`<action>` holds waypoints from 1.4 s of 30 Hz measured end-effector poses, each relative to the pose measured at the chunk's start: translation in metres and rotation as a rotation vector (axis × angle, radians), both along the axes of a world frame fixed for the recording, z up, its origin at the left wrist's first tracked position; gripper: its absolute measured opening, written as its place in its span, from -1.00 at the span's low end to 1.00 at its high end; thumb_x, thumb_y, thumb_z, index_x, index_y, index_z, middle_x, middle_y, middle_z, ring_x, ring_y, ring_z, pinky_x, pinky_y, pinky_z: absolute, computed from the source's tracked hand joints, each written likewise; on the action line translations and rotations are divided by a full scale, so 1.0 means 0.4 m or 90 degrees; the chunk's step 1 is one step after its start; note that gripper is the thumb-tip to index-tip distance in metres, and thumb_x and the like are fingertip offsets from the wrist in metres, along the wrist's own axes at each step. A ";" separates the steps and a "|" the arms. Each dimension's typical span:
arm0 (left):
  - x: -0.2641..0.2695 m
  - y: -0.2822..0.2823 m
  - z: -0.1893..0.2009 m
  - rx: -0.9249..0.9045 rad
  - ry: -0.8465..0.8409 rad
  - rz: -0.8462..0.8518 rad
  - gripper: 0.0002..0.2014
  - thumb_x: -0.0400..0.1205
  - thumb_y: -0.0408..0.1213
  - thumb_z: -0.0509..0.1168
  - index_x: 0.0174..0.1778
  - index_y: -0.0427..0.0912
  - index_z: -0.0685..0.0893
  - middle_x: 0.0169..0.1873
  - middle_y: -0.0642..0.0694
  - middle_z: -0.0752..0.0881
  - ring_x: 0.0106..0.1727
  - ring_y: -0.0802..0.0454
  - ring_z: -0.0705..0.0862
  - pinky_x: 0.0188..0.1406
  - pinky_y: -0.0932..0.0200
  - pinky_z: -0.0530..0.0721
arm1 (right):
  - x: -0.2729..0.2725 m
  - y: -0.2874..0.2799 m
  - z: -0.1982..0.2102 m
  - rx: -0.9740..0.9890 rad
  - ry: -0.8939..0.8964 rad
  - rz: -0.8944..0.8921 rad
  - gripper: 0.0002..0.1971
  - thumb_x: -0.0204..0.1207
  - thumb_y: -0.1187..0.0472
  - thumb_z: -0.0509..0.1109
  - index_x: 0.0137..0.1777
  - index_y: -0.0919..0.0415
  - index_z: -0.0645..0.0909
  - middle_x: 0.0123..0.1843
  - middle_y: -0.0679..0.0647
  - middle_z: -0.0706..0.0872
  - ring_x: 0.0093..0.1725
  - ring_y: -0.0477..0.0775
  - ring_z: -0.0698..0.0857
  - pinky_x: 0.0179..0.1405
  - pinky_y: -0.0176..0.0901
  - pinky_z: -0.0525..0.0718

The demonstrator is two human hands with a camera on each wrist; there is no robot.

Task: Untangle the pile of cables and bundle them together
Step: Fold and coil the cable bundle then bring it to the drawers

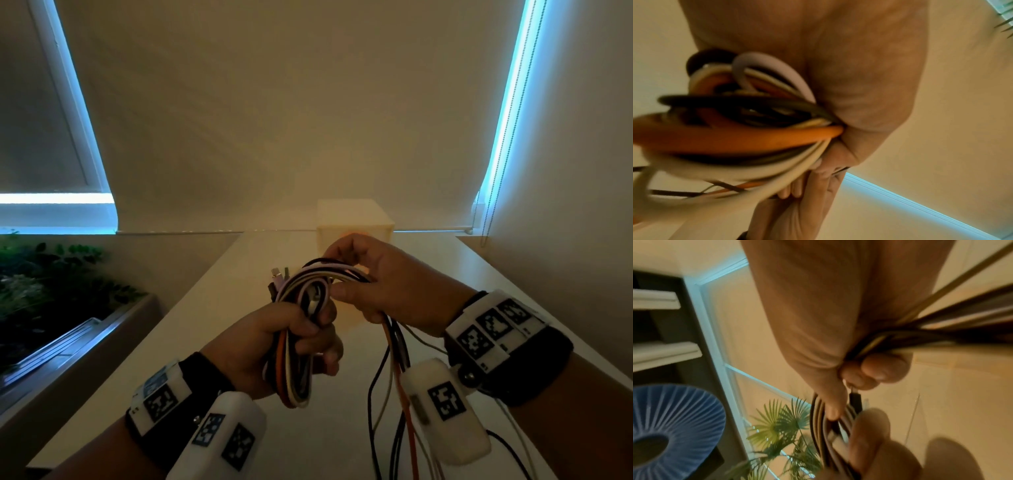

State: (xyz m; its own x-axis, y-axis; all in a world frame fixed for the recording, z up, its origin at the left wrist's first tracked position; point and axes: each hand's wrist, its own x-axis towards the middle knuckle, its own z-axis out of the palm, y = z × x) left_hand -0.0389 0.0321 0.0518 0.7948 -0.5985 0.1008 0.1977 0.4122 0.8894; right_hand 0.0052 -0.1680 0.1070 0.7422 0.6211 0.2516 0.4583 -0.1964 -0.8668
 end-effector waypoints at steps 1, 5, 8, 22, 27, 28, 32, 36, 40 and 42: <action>-0.006 0.003 -0.001 -0.022 0.005 -0.028 -0.87 0.57 -0.45 0.18 -0.01 -0.28 0.56 -0.46 -0.12 0.40 -0.26 -0.13 0.60 -0.10 -0.04 0.60 | 0.003 -0.009 0.002 0.013 0.042 0.022 -0.71 0.54 0.29 0.50 0.19 0.05 0.57 0.03 0.12 0.64 -0.49 -0.04 0.47 -0.50 -0.11 0.50; -0.022 0.004 -0.001 -0.110 0.003 -0.102 -0.89 0.59 -0.45 0.16 0.02 -0.25 0.47 -0.46 -0.08 0.34 -0.36 -0.01 0.59 -0.35 0.09 0.49 | 0.011 -0.032 0.006 0.068 0.113 0.064 -0.69 0.51 0.26 0.47 0.22 0.19 0.54 -0.18 0.08 0.60 -0.50 -0.06 0.41 -0.53 -0.19 0.51; -0.017 0.002 0.002 -0.164 0.009 -0.101 -0.89 0.57 -0.43 0.20 -0.04 -0.21 0.42 -0.47 -0.04 0.35 -0.35 0.01 0.58 -0.35 0.12 0.47 | -0.005 -0.005 -0.016 0.074 0.076 -0.016 -0.89 0.67 0.21 0.32 0.14 0.19 0.58 -0.33 0.06 0.56 -0.53 -0.08 0.40 -0.55 -0.19 0.49; 0.003 0.018 -0.027 -0.113 0.029 0.081 -0.89 0.46 -0.40 0.31 -0.19 -0.19 0.50 -0.25 -0.13 0.48 -0.09 -0.12 0.51 -0.04 -0.02 0.46 | -0.033 0.089 -0.131 -0.050 -0.001 -0.178 -0.70 0.78 -0.06 0.01 -0.02 0.03 0.51 -0.32 -0.09 0.57 -0.48 -0.22 0.50 -0.58 -0.32 0.49; -0.011 0.008 -0.039 -0.131 0.072 0.080 -0.93 0.49 -0.42 0.28 -0.19 -0.21 0.51 -0.30 -0.12 0.45 -0.21 -0.09 0.50 -0.15 0.01 0.45 | -0.044 0.080 -0.148 -0.037 -0.019 -0.221 -0.69 0.76 -0.10 0.03 -0.08 0.02 0.49 -0.32 -0.01 0.55 -0.47 -0.10 0.48 -0.52 -0.13 0.54; -0.013 0.005 -0.042 -0.151 0.087 0.073 -0.92 0.51 -0.43 0.28 -0.18 -0.21 0.50 -0.31 -0.11 0.42 -0.26 -0.07 0.47 -0.20 0.04 0.41 | -0.042 0.075 -0.144 -0.030 -0.063 -0.240 -0.69 0.76 -0.08 0.05 -0.11 0.04 0.48 -0.36 -0.03 0.51 -0.48 -0.12 0.45 -0.46 -0.10 0.51; -0.016 -0.009 -0.047 -0.204 0.072 0.091 -0.95 0.60 -0.42 0.19 -0.12 -0.21 0.51 -0.33 -0.07 0.37 -0.37 0.03 0.42 -0.25 0.10 0.37 | -0.038 0.078 -0.127 -0.009 -0.072 -0.244 -0.66 0.75 -0.09 0.07 -0.19 0.03 0.46 -0.40 -0.04 0.49 -0.48 -0.11 0.42 -0.42 -0.16 0.41; -0.012 -0.019 -0.053 -0.206 0.052 0.131 -0.92 0.59 -0.43 0.23 -0.04 -0.20 0.55 -0.31 -0.07 0.38 -0.40 0.05 0.42 -0.29 0.12 0.39 | -0.038 0.093 -0.117 -0.058 0.040 -0.207 -0.65 0.74 -0.15 0.04 -0.19 -0.02 0.47 -0.30 -0.02 0.50 -0.42 -0.04 0.47 -0.58 -0.20 0.52; -0.005 -0.004 -0.053 -0.155 0.056 0.146 -0.89 0.51 -0.43 0.30 -0.08 -0.21 0.60 -0.32 -0.10 0.41 -0.42 0.03 0.44 -0.39 0.14 0.44 | -0.040 0.102 -0.107 -0.144 0.086 -0.180 -0.64 0.74 -0.19 -0.02 -0.18 -0.08 0.44 -0.22 0.03 0.50 -0.43 0.02 0.50 -0.58 -0.17 0.59; -0.001 0.007 -0.051 -0.119 0.061 0.147 -0.88 0.48 -0.41 0.34 -0.10 -0.21 0.60 -0.33 -0.11 0.43 -0.43 0.03 0.46 -0.42 0.14 0.46 | -0.043 0.107 -0.106 -0.195 0.088 -0.171 -0.61 0.74 -0.20 -0.05 -0.16 -0.05 0.45 -0.22 0.04 0.51 -0.46 0.02 0.50 -0.58 -0.15 0.59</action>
State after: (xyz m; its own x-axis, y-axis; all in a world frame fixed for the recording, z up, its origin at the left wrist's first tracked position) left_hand -0.0391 0.0348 0.0315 0.9186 -0.3797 0.1098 0.1599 0.6110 0.7753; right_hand -0.0120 -0.1251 0.0646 0.9013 0.4324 -0.0274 0.2401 -0.5510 -0.7993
